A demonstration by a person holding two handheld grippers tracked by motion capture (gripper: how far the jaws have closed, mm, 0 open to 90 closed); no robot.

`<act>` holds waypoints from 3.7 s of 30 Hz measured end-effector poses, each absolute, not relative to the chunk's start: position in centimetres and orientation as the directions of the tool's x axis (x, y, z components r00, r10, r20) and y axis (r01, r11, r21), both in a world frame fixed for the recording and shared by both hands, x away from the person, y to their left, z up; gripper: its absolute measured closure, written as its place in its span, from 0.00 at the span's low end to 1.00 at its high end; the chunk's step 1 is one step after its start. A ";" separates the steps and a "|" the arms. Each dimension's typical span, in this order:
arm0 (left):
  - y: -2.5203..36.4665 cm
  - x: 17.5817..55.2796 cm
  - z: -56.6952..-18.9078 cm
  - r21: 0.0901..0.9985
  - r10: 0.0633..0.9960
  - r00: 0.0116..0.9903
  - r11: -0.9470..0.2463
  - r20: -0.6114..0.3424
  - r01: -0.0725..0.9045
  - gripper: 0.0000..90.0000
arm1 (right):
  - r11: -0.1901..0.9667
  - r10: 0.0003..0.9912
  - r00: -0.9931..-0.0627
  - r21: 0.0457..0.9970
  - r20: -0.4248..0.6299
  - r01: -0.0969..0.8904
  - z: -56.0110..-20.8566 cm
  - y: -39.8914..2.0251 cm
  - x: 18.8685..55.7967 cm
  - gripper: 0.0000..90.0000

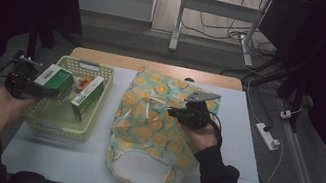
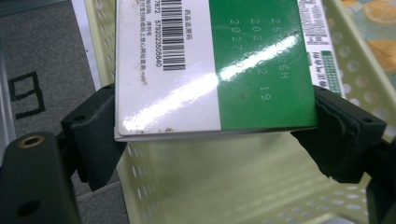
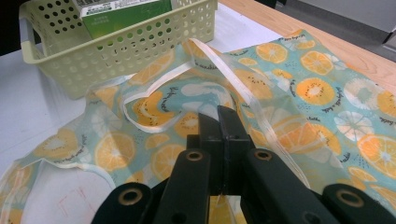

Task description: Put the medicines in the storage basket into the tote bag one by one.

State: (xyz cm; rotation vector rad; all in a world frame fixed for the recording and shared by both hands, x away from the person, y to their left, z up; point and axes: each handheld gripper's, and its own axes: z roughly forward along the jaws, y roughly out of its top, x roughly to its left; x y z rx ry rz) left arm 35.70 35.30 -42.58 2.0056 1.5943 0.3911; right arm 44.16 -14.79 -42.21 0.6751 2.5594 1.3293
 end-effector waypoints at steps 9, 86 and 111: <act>35.1 34.7 -41.0 0.594 0.953 0.284 -0.171 -0.102 0.786 0.17 | 0.491 0.476 -0.878 0.814 0.046 0.309 -42.2 -14.9 44.2 1.00; 10.7 33.1 -44.3 0.607 0.525 0.822 -0.586 -0.219 0.537 0.17 | 0.471 0.471 -0.881 0.831 0.047 0.296 -41.7 -15.1 44.0 0.99; 6.9 38.3 -46.1 0.575 0.599 0.784 -0.587 -0.166 0.570 0.17 | 0.475 0.457 -0.889 0.835 0.036 0.278 -41.4 -14.9 43.6 1.00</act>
